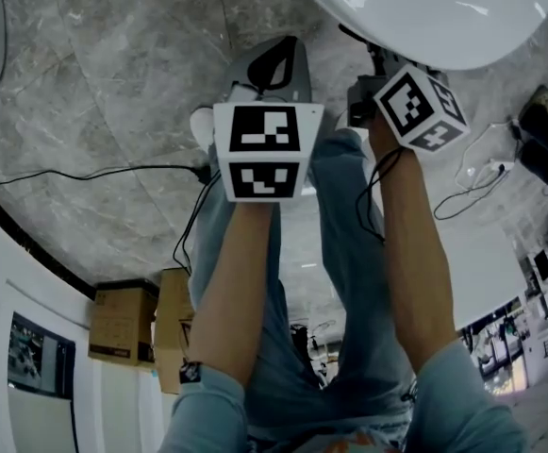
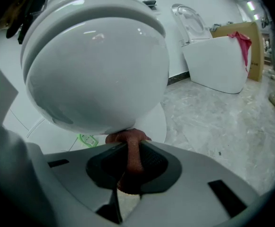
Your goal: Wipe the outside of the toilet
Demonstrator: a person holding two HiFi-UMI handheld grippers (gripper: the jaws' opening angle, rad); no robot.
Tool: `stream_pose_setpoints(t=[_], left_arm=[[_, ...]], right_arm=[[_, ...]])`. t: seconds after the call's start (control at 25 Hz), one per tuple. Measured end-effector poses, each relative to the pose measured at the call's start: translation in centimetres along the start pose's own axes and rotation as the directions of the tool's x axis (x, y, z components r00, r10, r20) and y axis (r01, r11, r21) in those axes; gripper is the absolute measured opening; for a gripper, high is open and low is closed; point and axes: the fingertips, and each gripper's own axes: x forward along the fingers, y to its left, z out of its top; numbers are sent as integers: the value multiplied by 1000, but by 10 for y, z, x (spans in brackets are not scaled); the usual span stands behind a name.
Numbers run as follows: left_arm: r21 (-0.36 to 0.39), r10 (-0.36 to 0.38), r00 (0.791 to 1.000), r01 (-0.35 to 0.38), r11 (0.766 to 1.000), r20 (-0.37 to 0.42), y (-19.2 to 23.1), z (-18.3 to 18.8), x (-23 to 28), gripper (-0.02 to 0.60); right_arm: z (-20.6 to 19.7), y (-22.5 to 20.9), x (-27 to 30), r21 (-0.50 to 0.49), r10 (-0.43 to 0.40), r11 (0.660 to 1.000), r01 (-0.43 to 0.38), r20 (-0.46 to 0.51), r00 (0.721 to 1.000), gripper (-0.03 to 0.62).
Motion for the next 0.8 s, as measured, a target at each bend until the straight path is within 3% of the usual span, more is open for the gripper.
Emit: stream_pose_setpoints(t=[0.16, 0.32, 0.52, 0.8], left_arm=[[2, -8, 1000, 8, 1000, -9, -17, -2, 10, -2], [78, -26, 999, 28, 997, -24, -40, -6, 20, -2], [100, -32, 999, 34, 994, -20, -59, -4, 31, -2], [139, 0, 1000, 4, 990, -28, -75, -17, 33, -2]], right_arm=[[9, -21, -4, 21, -18, 1000, 18, 6, 1000, 64], [20, -39, -7, 30, -28, 999, 27, 16, 999, 64], [38, -69, -13, 41, -49, 998, 48, 36, 998, 64], [60, -94, -30, -8, -14, 1000, 14, 23, 1000, 64]])
